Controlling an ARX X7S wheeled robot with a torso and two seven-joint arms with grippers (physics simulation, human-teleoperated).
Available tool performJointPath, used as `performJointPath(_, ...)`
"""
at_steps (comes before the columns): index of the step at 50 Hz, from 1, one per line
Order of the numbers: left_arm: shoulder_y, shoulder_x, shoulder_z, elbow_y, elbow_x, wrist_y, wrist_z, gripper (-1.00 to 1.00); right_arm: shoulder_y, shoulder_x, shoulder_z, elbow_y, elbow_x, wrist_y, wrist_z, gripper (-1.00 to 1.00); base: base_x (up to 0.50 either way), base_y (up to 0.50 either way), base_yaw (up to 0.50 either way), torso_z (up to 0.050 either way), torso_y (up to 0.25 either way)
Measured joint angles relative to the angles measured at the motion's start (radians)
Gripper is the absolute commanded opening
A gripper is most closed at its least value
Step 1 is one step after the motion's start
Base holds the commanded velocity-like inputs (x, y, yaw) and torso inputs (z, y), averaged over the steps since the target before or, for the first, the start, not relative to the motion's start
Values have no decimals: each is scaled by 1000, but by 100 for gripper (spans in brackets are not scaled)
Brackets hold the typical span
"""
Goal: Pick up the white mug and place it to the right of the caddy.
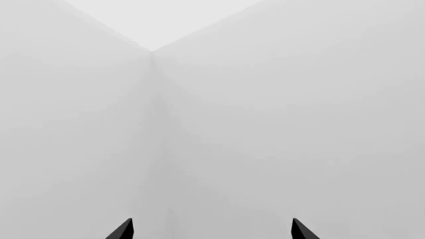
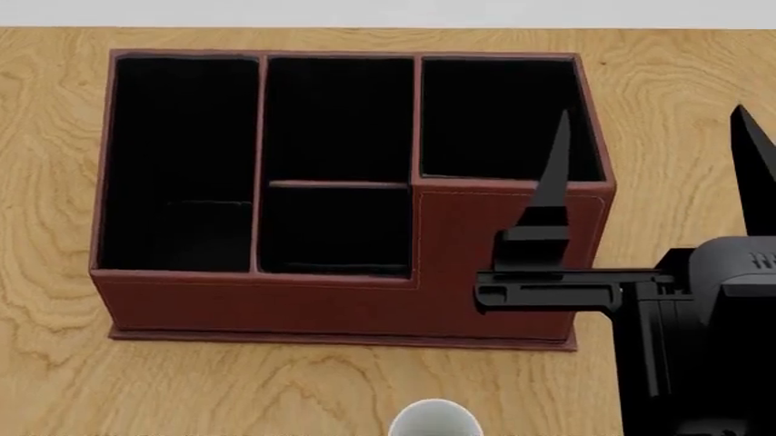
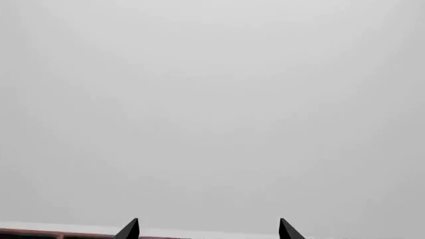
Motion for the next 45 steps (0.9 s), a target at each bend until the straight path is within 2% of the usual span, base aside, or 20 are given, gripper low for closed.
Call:
performJointPath(20,12,1,-17,1,-8,12,-7,100,8,-3,-13,-10,34,32,6,100,0,0,0,0,0)
performJointPath(45,37,-1,-41,2,-13,28,-17,100,30,-30,-159,7,89,78,-28,100,0,0,0,0,0)
